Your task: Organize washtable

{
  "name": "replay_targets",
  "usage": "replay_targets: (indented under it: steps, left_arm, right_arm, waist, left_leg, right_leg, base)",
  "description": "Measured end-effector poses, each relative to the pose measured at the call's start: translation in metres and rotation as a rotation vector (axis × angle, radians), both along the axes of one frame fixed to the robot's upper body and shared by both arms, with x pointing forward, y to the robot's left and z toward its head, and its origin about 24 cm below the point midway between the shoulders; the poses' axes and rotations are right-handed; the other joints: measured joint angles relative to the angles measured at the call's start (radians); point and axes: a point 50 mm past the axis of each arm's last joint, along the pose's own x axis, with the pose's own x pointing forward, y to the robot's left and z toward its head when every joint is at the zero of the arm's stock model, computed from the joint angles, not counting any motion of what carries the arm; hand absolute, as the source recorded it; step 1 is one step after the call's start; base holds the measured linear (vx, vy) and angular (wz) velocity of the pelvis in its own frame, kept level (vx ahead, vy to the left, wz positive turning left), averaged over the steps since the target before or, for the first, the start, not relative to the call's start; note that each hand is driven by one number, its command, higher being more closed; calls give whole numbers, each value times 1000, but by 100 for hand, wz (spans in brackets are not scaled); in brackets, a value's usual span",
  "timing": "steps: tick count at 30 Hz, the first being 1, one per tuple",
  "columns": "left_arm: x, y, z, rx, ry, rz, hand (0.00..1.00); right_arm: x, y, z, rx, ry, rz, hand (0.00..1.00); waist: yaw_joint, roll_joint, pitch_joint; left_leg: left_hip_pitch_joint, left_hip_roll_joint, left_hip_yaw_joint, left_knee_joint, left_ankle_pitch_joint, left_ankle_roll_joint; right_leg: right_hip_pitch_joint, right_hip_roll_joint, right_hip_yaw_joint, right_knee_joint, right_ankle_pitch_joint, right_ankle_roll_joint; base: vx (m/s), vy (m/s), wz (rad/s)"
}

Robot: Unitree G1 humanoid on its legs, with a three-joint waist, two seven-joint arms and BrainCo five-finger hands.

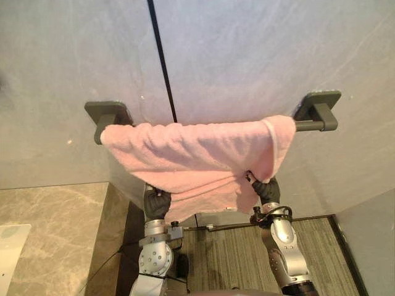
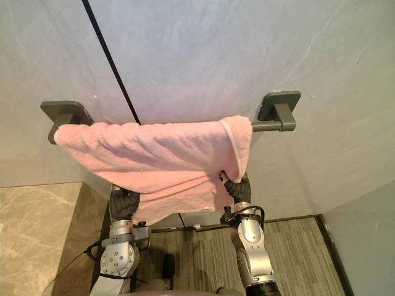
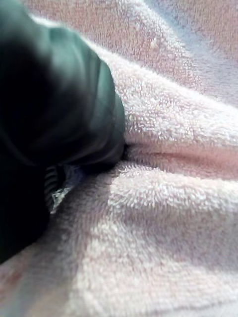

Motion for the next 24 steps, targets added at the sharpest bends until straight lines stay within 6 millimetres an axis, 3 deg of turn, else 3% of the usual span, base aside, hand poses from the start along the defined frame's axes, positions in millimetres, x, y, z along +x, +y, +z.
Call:
replay_targets:
  steps: [5,13,24]
  left_arm:
    - [0,-2,1,-3,-3,-11,100]
    - [10,-9,11,-9,-52,-46,100]
    - [13,-8,7,28,-21,-11,100]
  right_arm:
    - [-2,-7,6,-2,-27,-30,100]
    - [-7,-16,10,0,-45,-73,100]
    - [-6,-14,11,-9,-46,-77,100]
  waist:
    - [-22,11,1]
    - [-28,16,2]
    - [-28,16,4]
  left_leg:
    - [-1,-1,5,-1,1,1]
    - [-14,-1,24,-3,1,1]
    - [-17,-1,23,-8,5,8]
  right_leg:
    - [-1,0,2,-5,5,7]
    - [-19,0,25,-17,20,8]
    - [-22,-1,25,-17,20,8]
  base:
    - [-5,0,-1]
    - [-20,3,-8]
    - [0,0,0]
